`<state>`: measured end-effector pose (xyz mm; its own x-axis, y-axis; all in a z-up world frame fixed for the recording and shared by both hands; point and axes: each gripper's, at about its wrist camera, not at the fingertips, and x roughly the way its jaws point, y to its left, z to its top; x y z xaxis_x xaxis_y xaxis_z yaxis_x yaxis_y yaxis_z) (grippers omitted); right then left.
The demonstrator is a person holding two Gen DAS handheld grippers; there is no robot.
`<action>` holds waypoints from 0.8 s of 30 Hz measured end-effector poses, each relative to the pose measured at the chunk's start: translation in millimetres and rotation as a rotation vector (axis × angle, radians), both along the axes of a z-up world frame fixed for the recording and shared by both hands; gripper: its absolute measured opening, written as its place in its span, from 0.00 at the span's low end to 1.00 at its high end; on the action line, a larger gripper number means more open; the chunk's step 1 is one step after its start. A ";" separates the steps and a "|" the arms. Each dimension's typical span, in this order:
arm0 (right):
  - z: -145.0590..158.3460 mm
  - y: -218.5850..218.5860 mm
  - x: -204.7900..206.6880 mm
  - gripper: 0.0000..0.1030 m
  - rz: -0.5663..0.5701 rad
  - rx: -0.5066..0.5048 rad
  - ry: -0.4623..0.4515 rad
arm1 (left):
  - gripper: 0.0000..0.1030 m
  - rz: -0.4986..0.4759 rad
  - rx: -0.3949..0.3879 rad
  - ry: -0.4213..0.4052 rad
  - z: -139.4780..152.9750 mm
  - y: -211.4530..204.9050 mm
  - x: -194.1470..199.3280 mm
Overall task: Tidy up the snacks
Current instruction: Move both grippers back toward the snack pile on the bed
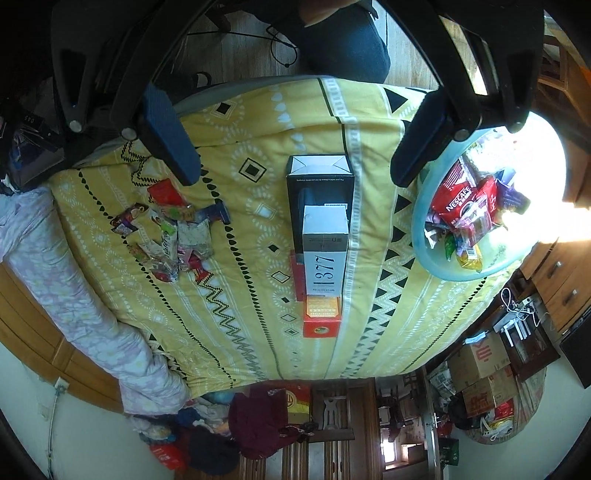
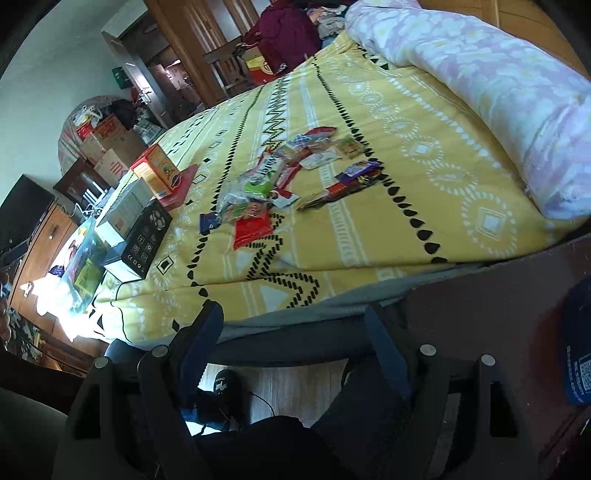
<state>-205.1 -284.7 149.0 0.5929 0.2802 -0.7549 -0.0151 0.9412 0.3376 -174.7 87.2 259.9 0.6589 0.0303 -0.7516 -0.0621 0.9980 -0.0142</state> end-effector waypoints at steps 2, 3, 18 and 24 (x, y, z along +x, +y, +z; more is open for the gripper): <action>-0.1 -6.9 -3.8 0.79 -0.017 0.007 0.012 | 1.00 -0.004 0.007 0.014 -1.5 -3.2 0.9; 0.0 -10.0 -5.3 0.79 -0.023 0.006 0.017 | 1.00 -0.005 0.008 0.025 -3.3 -4.7 2.0; 19.7 -13.7 -5.7 0.79 0.009 -0.084 0.054 | 1.00 0.029 -0.075 0.081 -18.1 5.1 -1.2; 21.3 -2.2 -0.8 0.79 0.038 -0.092 0.062 | 1.00 0.045 -0.083 0.078 -19.0 15.3 -5.2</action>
<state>-205.9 -286.9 170.3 0.5340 0.2300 -0.8136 -0.0334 0.9673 0.2515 -179.9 102.5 240.9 0.5980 -0.0062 -0.8015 -0.1105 0.9898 -0.0901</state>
